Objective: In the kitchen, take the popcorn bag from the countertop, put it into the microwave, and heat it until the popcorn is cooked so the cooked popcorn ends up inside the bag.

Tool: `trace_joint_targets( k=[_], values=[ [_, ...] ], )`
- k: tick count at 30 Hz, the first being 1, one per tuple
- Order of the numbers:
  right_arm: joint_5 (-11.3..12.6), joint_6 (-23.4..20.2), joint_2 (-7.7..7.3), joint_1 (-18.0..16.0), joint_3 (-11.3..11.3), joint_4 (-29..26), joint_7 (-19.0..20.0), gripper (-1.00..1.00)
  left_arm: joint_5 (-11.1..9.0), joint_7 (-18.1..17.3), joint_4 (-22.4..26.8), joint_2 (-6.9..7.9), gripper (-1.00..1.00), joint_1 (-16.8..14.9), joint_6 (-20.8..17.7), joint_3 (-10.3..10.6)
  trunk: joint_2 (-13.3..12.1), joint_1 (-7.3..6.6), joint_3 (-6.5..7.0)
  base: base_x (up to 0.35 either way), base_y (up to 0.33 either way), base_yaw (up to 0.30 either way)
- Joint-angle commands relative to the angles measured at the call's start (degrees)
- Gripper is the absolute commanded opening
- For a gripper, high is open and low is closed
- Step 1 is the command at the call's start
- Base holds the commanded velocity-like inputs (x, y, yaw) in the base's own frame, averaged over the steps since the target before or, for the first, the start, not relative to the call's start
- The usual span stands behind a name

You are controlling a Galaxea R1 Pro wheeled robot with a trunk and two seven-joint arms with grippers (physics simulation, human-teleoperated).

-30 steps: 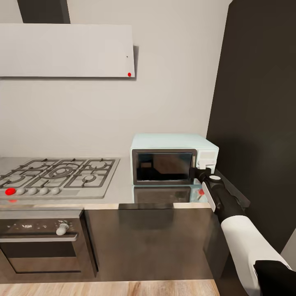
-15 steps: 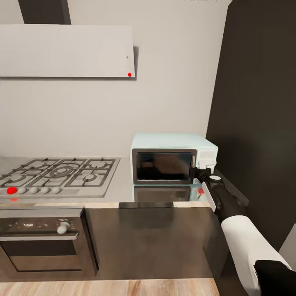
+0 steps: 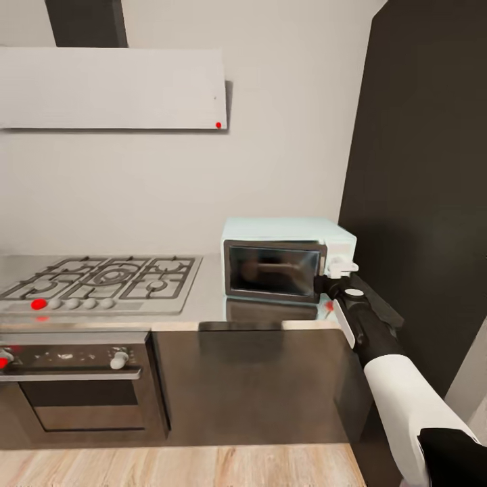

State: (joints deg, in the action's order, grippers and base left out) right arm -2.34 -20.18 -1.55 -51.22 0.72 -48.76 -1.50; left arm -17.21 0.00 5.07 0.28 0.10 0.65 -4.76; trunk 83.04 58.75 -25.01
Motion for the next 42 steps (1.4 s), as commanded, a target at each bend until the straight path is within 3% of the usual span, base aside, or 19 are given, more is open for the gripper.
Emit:
trace_joint_targets(
  k=[1, 15, 25, 34, 35, 42],
  values=[
    [0.9, -0.3, 0.05, 0.0, -0.2, -0.1, 2.1, -1.0, 0.1, 0.0, 0.0, -0.02, 1.0, 0.0, 0.1, -0.4, 0.0, -0.02, -0.05, -0.188, 0.164, 0.0],
    [0.9, -0.3, 0.01, 0.0, -0.2, -0.1, 2.2, -1.0, 0.1, 0.0, 0.0, -0.02, 1.0, 0.0, 0.1, -0.4, 0.0, -0.02, -0.05, -0.086, 0.034, 0.0],
    [0.9, -0.3, 0.03, 0.0, -0.2, -0.2, 2.2, -1.0, 0.1, 0.0, 0.0, -0.02, 1.0, 0.0, 0.1, -0.4, 0.0, -0.02, -0.05, -0.289, 0.0, 0.0],
    [0.8, -0.4, 0.05, 0.0, -0.2, -0.1, 2.3, -1.0, 0.1, 0.0, 0.0, -0.02, 1.0, 0.0, 0.1, -0.4, 0.0, -0.02, -0.05, -0.024, 0.0, 0.0],
    [0.8, -0.3, 0.05, 0.0, -0.2, -0.2, 2.5, 1.0, 0.1, 0.0, 0.0, -0.02, 1.0, 0.0, 0.1, -0.4, 0.0, -0.02, -0.05, 0.0, 0.0, 0.0],
    [0.9, -1.0, 0.0, 0.9, -0.2, 0.2, 3.3, 1.0, 0.1, 0.0, 0.0, -0.02, 1.0, 0.0, 0.1, -0.4, 0.0, -0.02, -0.05, 0.0, 0.0, 0.0]
  ],
)
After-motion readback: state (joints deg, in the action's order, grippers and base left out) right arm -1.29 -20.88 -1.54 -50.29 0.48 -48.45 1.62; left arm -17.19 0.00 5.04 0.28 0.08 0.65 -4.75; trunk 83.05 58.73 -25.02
